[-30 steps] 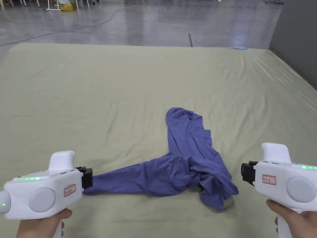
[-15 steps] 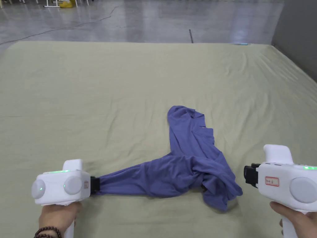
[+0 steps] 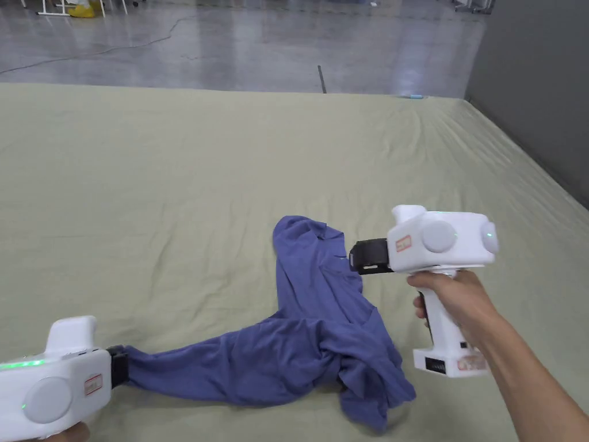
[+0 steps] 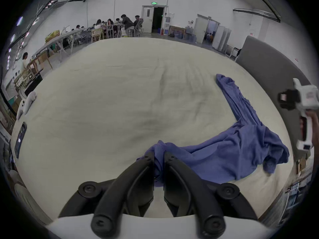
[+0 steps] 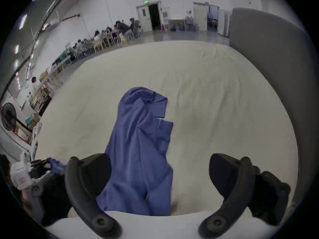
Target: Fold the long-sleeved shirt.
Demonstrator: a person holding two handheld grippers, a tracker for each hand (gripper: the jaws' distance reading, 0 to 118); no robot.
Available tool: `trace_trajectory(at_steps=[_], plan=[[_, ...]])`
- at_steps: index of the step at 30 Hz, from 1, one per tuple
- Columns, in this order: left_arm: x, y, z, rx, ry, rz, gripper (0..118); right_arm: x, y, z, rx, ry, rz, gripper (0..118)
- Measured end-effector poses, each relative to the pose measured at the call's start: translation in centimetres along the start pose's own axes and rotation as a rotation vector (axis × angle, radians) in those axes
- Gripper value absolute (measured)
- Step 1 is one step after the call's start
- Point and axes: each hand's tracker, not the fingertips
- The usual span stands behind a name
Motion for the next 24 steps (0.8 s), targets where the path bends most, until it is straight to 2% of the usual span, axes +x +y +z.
trace_trajectory(at_steps=[5,9,10,11,12,13,14,16,18,21,24], plan=[[-0.2,0.3,0.0,-0.013,-0.007,0.028,5,-0.8,1.1,-7.4,-0.277,0.019,0.062,100],[-0.3,0.5,-0.3,-0.019,-0.003,0.03,5,-2.0,-0.8,-10.6,-0.466,-0.072,0.143,92],[-0.3,0.5,-0.3,-0.021,-0.002,0.029,5,-2.4,-1.4,-10.6,-0.438,-0.096,0.168,77],[-0.3,0.5,-0.3,-0.02,-0.002,0.029,5,-2.9,-1.7,-9.9,-0.372,-0.086,0.191,74],[-0.1,0.6,-0.4,-0.019,-0.001,0.029,5,-2.9,-1.4,-9.3,-0.399,-0.088,0.158,69],[-0.1,0.5,-0.3,-0.018,-0.002,0.029,5,-3.0,-1.2,-8.8,-0.39,-0.091,0.14,54],[0.0,0.5,-0.2,-0.014,0.0,0.026,5,-2.9,-1.0,-8.2,-0.36,-0.108,0.138,5],[0.1,0.8,0.3,0.005,0.001,0.027,5,-2.4,-1.0,-6.5,-0.301,-0.115,0.092,5],[0.0,1.4,1.1,0.051,-0.013,0.042,5,-1.7,-0.3,-3.6,-0.208,-0.047,0.035,5],[-0.4,4.1,2.6,0.149,-0.022,0.06,5,-1.0,1.8,1.9,-0.049,-0.001,0.024,5],[0.1,8.7,4.8,0.255,-0.044,0.055,5,0.0,5.5,7.8,0.105,0.042,-0.024,5]])
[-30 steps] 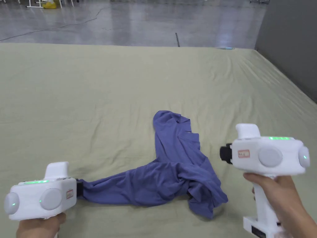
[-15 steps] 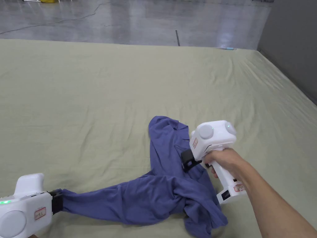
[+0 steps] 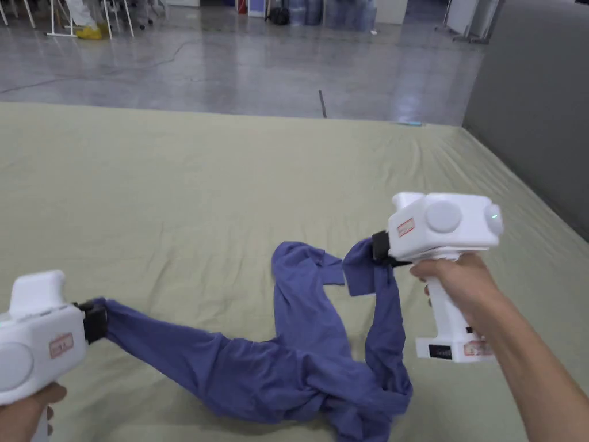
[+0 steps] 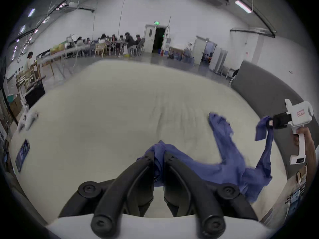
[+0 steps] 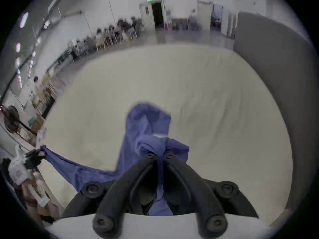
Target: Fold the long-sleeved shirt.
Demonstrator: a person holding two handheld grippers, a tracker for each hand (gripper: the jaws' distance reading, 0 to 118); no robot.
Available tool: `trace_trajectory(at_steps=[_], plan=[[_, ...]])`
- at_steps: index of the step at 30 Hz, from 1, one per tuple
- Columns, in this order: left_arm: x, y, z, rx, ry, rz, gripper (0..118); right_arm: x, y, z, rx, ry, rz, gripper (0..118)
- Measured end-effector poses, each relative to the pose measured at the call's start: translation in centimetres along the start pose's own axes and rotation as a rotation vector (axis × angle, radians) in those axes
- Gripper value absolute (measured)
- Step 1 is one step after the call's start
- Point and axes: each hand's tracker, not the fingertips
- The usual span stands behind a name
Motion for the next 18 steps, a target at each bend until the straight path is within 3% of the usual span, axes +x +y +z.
trace_trajectory(at_steps=[3,8,18], plan=[[1.0,5.9,1.1,0.127,-0.011,-0.004,5,0.2,4.8,5.4,0.111,0.038,-0.032,5],[3.5,16.8,2.6,0.263,-0.047,-0.032,5,-0.3,12.3,11.4,0.234,0.012,0.001,5],[7.2,37.1,2.9,0.419,0.035,-0.072,5,-1.1,26.3,17.5,0.479,-0.224,0.037,5]])
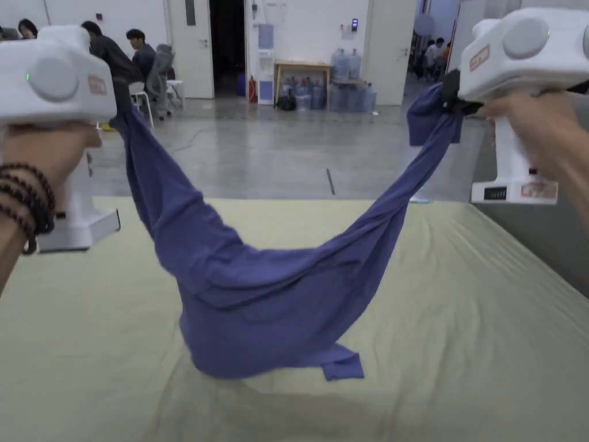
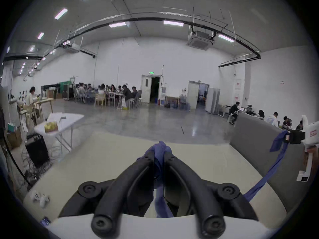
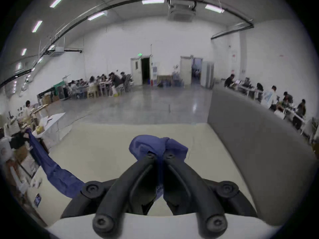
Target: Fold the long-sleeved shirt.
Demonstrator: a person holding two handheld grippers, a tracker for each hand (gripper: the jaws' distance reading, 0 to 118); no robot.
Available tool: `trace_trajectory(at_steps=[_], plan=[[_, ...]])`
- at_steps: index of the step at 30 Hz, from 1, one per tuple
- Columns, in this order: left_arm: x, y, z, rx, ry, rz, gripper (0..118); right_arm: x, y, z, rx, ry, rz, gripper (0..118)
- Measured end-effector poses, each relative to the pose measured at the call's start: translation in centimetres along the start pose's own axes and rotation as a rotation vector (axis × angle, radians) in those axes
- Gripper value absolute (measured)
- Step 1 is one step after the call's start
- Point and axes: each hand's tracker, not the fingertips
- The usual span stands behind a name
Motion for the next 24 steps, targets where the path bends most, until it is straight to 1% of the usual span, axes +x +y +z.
trace_trajectory(at_steps=[2,4,5,8,10,13,17,18,21,22,24], plan=[[0.5,3.5,-0.7,0.031,0.034,-0.027,5,0.6,3.6,0.7,0.065,-0.047,-0.012,5],[0.3,6.0,-0.9,0.069,0.01,0.016,5,1.1,6.8,1.7,0.108,-0.073,-0.04,5],[0.4,6.8,-1.0,0.079,0.023,0.035,5,1.4,7.9,2.1,0.109,-0.074,-0.041,5],[0.4,7.9,-1.4,0.074,0.035,0.043,5,1.8,9.7,3.2,0.138,-0.081,-0.042,5],[0.4,7.2,-2.0,0.059,0.028,0.041,5,2.1,9.6,3.3,0.139,-0.086,-0.035,5],[0.6,4.3,-3.2,0.012,0.017,0.029,5,2.3,7.3,2.7,0.106,-0.087,-0.037,5],[0.2,-1.5,-6.7,-0.103,0.007,0.0,5,2.5,1.2,-0.8,0.015,-0.058,-0.073,5],[0.7,-4.0,-5.8,-0.121,0.004,0.008,5,2.6,-0.7,-1.7,-0.004,-0.052,-0.077,5],[-0.1,-8.1,-6.5,-0.189,-0.038,0.02,5,3.0,-5.1,-4.1,-0.095,-0.058,-0.072,5],[0.0,-9.3,-5.1,-0.192,-0.032,0.012,5,3.4,-6.2,-4.1,-0.109,-0.052,-0.08,5],[-0.8,-10.9,-3.5,-0.193,-0.041,0.01,5,4.3,-8.4,-3.0,-0.105,-0.014,-0.123,5]])
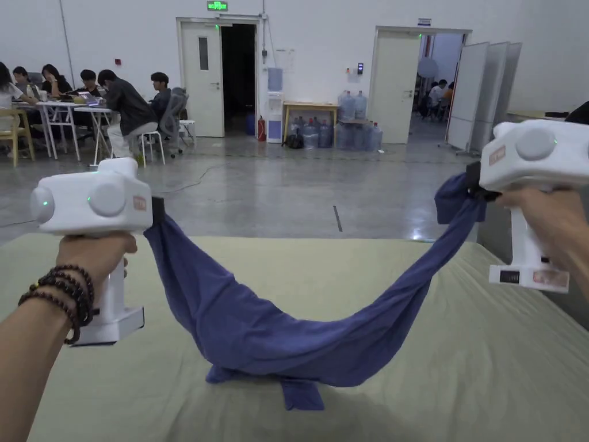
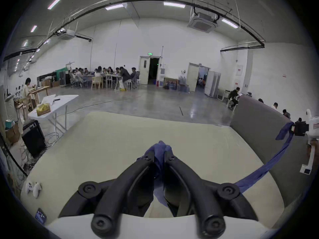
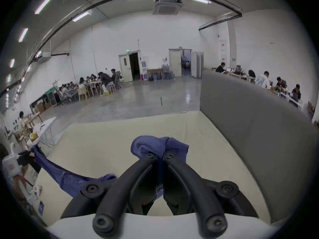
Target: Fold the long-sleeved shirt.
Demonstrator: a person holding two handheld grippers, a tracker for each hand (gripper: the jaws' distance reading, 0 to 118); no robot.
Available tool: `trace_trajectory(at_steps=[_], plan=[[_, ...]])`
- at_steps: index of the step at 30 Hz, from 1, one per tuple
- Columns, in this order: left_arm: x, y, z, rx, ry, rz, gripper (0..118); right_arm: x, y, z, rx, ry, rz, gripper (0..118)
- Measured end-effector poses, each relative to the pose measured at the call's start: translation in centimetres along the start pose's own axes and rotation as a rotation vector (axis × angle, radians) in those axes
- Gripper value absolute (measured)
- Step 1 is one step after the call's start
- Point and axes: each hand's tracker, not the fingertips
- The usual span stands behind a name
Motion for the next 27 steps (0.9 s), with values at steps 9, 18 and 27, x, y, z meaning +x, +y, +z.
trace_trajectory(at_steps=[9,18,27], plan=[[-5.2,-17.2,12.9,-0.066,-0.063,0.16,5,4.1,-17.7,10.5,-0.122,0.104,0.057,5],[-10.3,-38.0,16.0,-0.437,-0.007,0.132,5,7.4,-39.9,9.7,-0.572,0.044,0.018,5],[-11.4,-36.7,14.6,-0.403,0.024,0.164,118,8.4,-42.5,5.1,-0.61,-0.054,0.043,114]])
